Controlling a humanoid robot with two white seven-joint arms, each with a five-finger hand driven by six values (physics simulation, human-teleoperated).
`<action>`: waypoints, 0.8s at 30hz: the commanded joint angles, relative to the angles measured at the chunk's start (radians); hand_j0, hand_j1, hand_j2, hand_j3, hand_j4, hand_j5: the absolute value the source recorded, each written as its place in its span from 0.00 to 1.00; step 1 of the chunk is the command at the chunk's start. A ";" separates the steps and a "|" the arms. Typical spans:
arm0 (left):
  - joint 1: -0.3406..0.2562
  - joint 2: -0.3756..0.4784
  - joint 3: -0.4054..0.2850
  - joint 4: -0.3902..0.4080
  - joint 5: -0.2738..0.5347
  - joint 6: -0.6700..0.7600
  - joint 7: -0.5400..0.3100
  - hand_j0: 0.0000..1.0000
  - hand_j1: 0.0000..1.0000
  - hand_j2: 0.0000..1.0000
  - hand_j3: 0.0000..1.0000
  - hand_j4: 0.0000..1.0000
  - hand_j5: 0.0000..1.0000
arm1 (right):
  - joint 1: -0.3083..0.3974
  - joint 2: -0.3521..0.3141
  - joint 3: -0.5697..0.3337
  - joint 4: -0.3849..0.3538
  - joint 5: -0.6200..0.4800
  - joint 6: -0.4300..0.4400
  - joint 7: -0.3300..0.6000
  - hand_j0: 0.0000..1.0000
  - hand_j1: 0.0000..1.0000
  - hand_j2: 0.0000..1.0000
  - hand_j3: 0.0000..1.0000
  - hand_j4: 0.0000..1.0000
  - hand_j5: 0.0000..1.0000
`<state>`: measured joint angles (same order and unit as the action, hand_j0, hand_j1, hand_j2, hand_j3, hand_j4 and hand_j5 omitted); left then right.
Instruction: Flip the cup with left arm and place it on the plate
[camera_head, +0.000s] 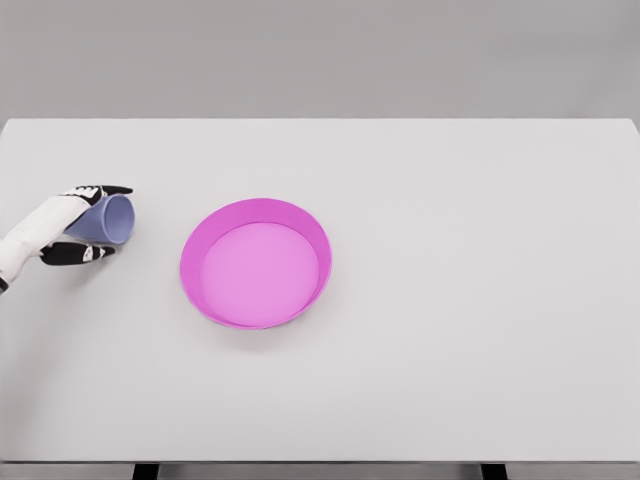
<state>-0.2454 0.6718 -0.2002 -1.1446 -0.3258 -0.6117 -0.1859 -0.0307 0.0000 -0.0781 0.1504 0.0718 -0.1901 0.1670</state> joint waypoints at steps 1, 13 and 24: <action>0.000 0.003 -0.001 -0.001 0.007 0.001 -0.001 0.75 0.75 0.75 0.75 0.75 0.75 | 0.000 0.000 0.000 0.001 0.000 0.000 0.000 1.00 1.00 1.00 1.00 1.00 1.00; -0.002 0.005 0.008 -0.012 0.028 0.001 -0.006 0.67 0.67 0.67 0.67 0.67 0.67 | 0.000 0.000 0.000 0.000 0.000 0.000 0.000 1.00 1.00 1.00 1.00 1.00 1.00; 0.000 0.003 0.007 -0.012 0.182 0.001 -0.004 0.67 0.67 0.67 0.67 0.67 0.67 | 0.000 0.000 0.000 0.000 0.000 0.000 0.000 1.00 1.00 1.00 1.00 1.00 1.00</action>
<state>-0.2454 0.6740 -0.1917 -1.1561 -0.1871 -0.6119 -0.1908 -0.0307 0.0000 -0.0781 0.1506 0.0718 -0.1901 0.1670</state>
